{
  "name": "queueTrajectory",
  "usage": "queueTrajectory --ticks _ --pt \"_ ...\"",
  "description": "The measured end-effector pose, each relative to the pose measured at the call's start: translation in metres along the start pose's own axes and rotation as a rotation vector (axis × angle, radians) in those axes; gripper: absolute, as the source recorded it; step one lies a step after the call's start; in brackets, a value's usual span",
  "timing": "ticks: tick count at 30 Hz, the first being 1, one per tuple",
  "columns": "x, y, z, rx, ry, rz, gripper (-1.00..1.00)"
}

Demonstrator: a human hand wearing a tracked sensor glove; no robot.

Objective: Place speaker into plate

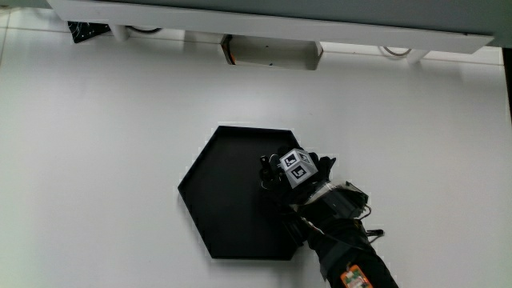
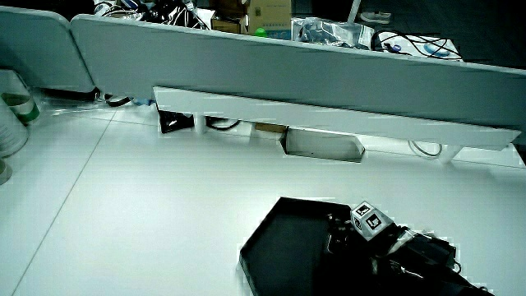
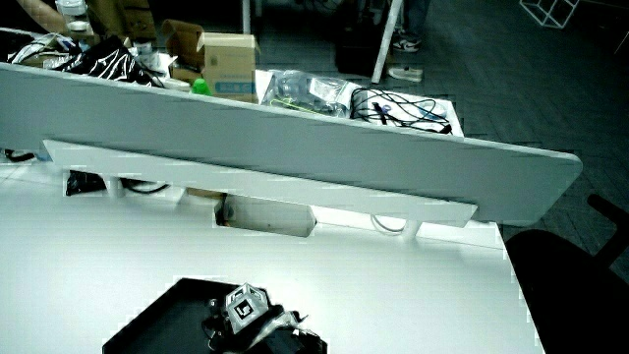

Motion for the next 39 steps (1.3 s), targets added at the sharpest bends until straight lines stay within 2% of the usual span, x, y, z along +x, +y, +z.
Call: queueTrajectory --ticks 2,3,6,11,15,17,18,19,20,21,22,23,25,26,27,29,30,31,33,34,36,37,38,39 --pt "-0.005 0.005 -0.001 -0.016 -0.018 0.012 0.0" --pt "-0.007 0.009 -0.004 -0.043 -0.023 0.024 0.0" --pt "-0.011 0.012 -0.007 -0.07 -0.046 0.018 0.0" --pt "-0.017 0.018 -0.012 -0.094 -0.054 0.024 0.0" --pt "-0.022 0.024 -0.023 -0.157 -0.078 0.038 0.0" --pt "-0.023 0.024 -0.027 -0.178 -0.122 0.009 0.0" --pt "-0.022 0.022 -0.028 -0.178 -0.108 0.009 0.0" --pt "-0.022 0.022 -0.027 -0.155 -0.089 0.028 0.0" --pt "-0.022 0.024 -0.028 -0.184 -0.099 0.02 0.0" --pt "-0.022 0.025 -0.027 -0.18 -0.078 0.03 0.0" --pt "-0.035 0.056 -0.062 -0.403 -0.049 0.141 0.0" --pt "-0.024 0.027 -0.028 -0.216 -0.084 0.04 0.0" --pt "-0.024 0.026 -0.033 -0.234 -0.059 0.061 0.0" --pt "-0.023 0.027 -0.037 -0.235 -0.043 0.065 -0.08" --pt "-0.021 0.024 -0.038 -0.234 -0.054 0.041 -0.15" --pt "-0.021 0.021 -0.046 -0.233 -0.015 0.08 -0.31" --pt "-0.021 0.018 -0.047 -0.199 0.005 0.078 -0.38" --pt "-0.021 0.014 -0.047 -0.188 0.024 0.099 -0.46" --pt "-0.02 0.008 -0.046 -0.144 0.038 0.087 -0.62" --pt "-0.018 0.003 -0.044 -0.097 0.048 0.073 -0.69" --pt "-0.013 -0.007 -0.044 -0.054 0.084 0.054 -0.85" --pt "-0.011 -0.009 -0.047 -0.049 0.09 0.048 -0.92" --pt "-0.005 -0.015 -0.047 -0.014 0.111 0.015 -1.0" --pt "0.0 -0.022 -0.047 0.041 0.147 0.019 -1.0"
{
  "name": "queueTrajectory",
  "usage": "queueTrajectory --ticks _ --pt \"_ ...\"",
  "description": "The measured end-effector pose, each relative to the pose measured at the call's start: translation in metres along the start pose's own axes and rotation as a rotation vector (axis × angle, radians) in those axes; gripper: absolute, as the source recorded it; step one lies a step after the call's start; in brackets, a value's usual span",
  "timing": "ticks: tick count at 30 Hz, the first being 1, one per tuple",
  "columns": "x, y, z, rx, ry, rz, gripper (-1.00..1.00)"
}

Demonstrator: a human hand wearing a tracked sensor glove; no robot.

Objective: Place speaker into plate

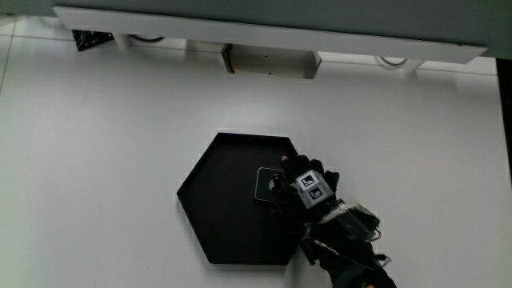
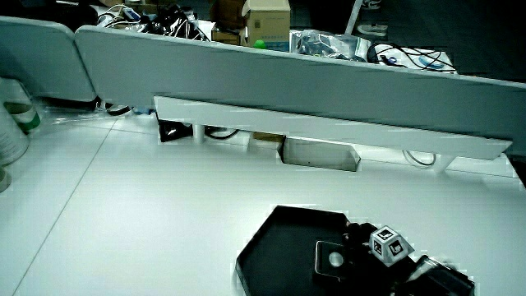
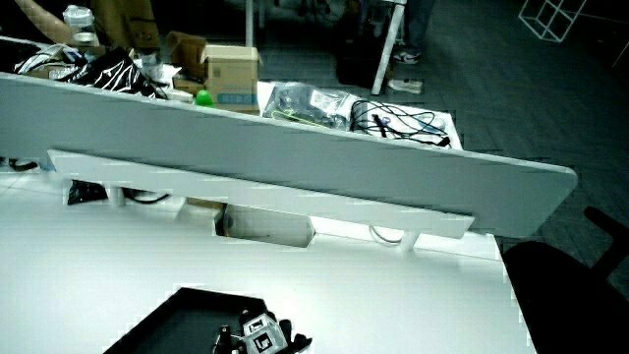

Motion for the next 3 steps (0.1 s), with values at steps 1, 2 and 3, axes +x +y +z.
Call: queueTrajectory --ticks 1,2,3 --pt "0.006 -0.008 0.001 0.02 0.018 -0.04 -1.0" --pt "0.012 -0.014 0.0 0.049 0.04 -0.053 -1.0" --pt "0.018 -0.021 -0.001 0.078 0.062 -0.066 -1.0"
